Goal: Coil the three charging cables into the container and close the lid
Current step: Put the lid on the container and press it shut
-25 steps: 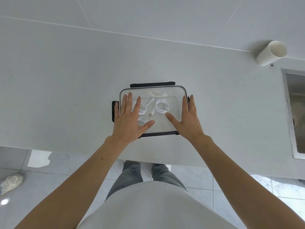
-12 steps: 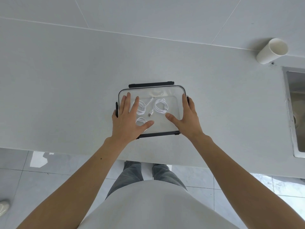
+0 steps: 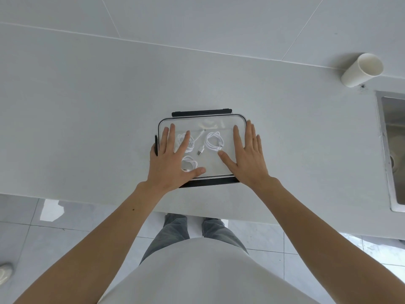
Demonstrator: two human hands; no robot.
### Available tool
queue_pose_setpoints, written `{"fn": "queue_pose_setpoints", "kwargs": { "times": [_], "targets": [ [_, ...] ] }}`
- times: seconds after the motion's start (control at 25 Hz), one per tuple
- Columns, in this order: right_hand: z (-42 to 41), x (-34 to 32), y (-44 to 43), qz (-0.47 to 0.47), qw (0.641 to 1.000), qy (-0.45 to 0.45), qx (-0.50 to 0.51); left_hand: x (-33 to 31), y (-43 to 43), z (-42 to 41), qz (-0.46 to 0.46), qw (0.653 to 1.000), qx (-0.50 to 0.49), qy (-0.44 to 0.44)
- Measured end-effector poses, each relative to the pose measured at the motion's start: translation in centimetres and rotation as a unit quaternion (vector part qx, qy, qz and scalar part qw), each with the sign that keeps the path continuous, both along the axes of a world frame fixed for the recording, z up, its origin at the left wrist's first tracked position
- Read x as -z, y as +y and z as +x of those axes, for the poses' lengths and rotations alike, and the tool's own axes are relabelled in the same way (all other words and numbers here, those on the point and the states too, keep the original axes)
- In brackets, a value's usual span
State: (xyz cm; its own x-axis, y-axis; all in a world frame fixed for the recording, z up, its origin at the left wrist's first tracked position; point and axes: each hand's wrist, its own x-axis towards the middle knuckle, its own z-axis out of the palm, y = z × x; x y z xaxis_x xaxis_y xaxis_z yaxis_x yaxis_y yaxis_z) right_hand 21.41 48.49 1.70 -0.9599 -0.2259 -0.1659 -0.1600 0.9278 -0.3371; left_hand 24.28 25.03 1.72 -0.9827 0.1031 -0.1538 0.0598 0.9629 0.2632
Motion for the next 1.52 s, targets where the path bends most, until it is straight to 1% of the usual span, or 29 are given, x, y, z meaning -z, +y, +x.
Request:
{"fn": "queue_pose_setpoints", "kwargs": {
  "times": [0.04, 0.12, 0.24, 0.4, 0.64, 1.0, 1.2, 1.36, 1.52],
  "targets": [
    [-0.2, -0.1, 0.0, 0.028, 0.999, 0.022, -0.035, 0.0, -0.1, 0.1, -0.012, 1.000, 0.022, 0.002],
    [-1.1, -0.2, -0.3, 0.052, 0.995, 0.040, -0.077, 0.1, -0.5, 0.3, -0.024, 0.998, 0.058, 0.006],
    [-2.8, -0.5, -1.0, 0.068, 0.989, 0.046, -0.121, 0.2, -1.0, 0.5, -0.030, 0.995, 0.093, 0.008],
    [-5.0, -1.1, -2.2, 0.091, 0.983, 0.040, -0.155, 0.3, -1.1, 0.6, -0.062, 0.991, 0.120, 0.019],
    [-6.9, -1.1, -3.5, 0.099, 0.981, 0.009, -0.163, 0.7, -1.1, 0.8, -0.083, 0.988, 0.127, 0.037],
    [-8.7, -1.4, -3.6, 0.093, 0.979, 0.010, -0.180, 0.8, -1.0, 0.9, -0.104, 0.984, 0.136, 0.055],
    [-9.9, -1.9, -4.0, 0.101, 0.977, -0.026, -0.187, 0.8, -1.1, 0.9, -0.104, 0.984, 0.139, 0.051],
    [-8.5, -1.6, -3.3, 0.092, 0.978, -0.010, -0.185, 0.8, -1.1, 0.9, -0.111, 0.984, 0.136, 0.046],
    [-5.9, -1.2, -2.4, 0.077, 0.984, 0.001, -0.161, 0.6, -1.3, 0.8, -0.114, 0.984, 0.136, 0.031]
  ]
}}
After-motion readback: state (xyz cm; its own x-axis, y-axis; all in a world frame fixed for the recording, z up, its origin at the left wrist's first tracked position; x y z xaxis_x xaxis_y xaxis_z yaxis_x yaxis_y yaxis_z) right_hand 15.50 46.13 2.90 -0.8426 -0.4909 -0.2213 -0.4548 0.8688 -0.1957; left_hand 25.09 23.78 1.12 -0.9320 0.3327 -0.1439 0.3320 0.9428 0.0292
